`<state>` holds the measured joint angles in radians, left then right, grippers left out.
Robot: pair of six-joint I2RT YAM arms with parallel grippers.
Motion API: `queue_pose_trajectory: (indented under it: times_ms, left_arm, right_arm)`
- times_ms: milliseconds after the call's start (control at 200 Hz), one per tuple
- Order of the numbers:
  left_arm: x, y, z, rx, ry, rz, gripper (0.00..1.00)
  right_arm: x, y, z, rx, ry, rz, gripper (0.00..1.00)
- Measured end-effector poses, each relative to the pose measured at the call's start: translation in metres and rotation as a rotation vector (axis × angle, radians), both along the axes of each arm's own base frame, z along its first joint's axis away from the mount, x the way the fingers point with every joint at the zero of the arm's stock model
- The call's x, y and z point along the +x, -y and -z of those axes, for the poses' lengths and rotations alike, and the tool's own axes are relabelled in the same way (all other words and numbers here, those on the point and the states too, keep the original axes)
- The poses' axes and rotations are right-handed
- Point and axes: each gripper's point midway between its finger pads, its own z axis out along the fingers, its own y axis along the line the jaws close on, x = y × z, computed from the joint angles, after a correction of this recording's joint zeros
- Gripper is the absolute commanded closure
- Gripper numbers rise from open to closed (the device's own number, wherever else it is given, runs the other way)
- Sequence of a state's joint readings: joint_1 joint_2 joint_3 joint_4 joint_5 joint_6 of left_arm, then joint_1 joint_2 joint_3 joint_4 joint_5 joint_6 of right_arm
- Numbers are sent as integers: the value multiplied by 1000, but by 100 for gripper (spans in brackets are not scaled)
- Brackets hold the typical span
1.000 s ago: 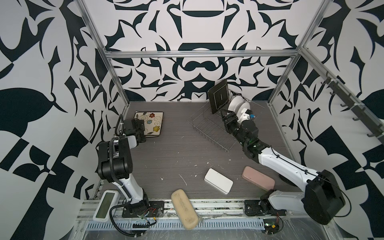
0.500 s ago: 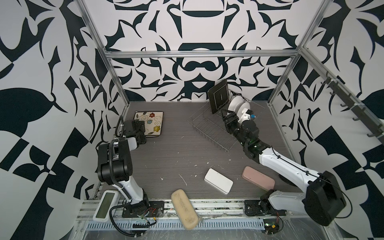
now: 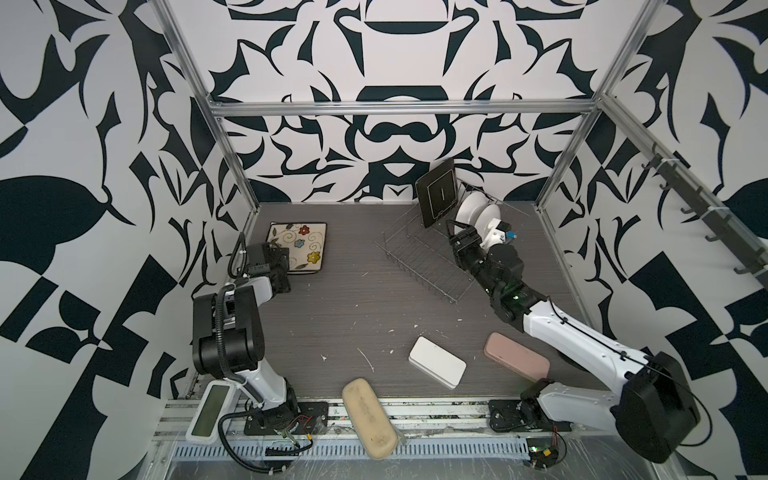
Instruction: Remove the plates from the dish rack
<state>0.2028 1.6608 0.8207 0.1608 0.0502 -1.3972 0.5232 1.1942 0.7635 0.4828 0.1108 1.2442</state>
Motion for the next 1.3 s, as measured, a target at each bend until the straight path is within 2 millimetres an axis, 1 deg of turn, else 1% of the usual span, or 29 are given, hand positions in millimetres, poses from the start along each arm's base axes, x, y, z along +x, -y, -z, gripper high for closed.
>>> queue_pose_trajectory:
  times_ms: [105, 415, 520, 620, 720, 825, 920, 1020, 1080, 1155, 1230, 1300]
  left_arm:
    - [-7, -3, -2, 28, -26, -4, 1]
    - [-18, -6, -28, 117, -18, 43, 0]
    - [-11, -3, -47, 169, 2, 94, 1]
    - [1, 4, -72, 233, 37, 160, 1]
    - [10, 20, -94, 301, 69, 240, 1]
    - [19, 42, -116, 375, 94, 336, 1]
    - [32, 67, -136, 456, 119, 432, 1]
    - [48, 100, -146, 543, 125, 541, 1]
    - [56, 120, -143, 583, 114, 610, 0]
    - [66, 142, -132, 621, 84, 693, 1]
    - [72, 162, -112, 640, 40, 778, 1]
    - [77, 171, -90, 642, -17, 840, 1]
  right_arm:
    - [-1, 1, -1, -2, 2, 3, 22]
    - [-2, 2, 2, -16, 0, 6, 22]
    - [-2, 3, 4, -25, -5, 7, 22]
    - [-2, 2, 5, -30, -6, 6, 22]
    - [-1, 2, 6, -35, -6, 6, 22]
    - [0, 2, 10, -46, -11, 5, 22]
    - [2, 0, 17, -63, -24, 3, 22]
    - [4, -2, 26, -87, -46, -3, 22]
    - [4, -2, 31, -106, -60, -8, 22]
    - [4, -3, 33, -120, -68, -10, 22]
    - [4, -3, 32, -127, -65, -11, 22]
    - [4, -3, 31, -134, -63, -12, 22]
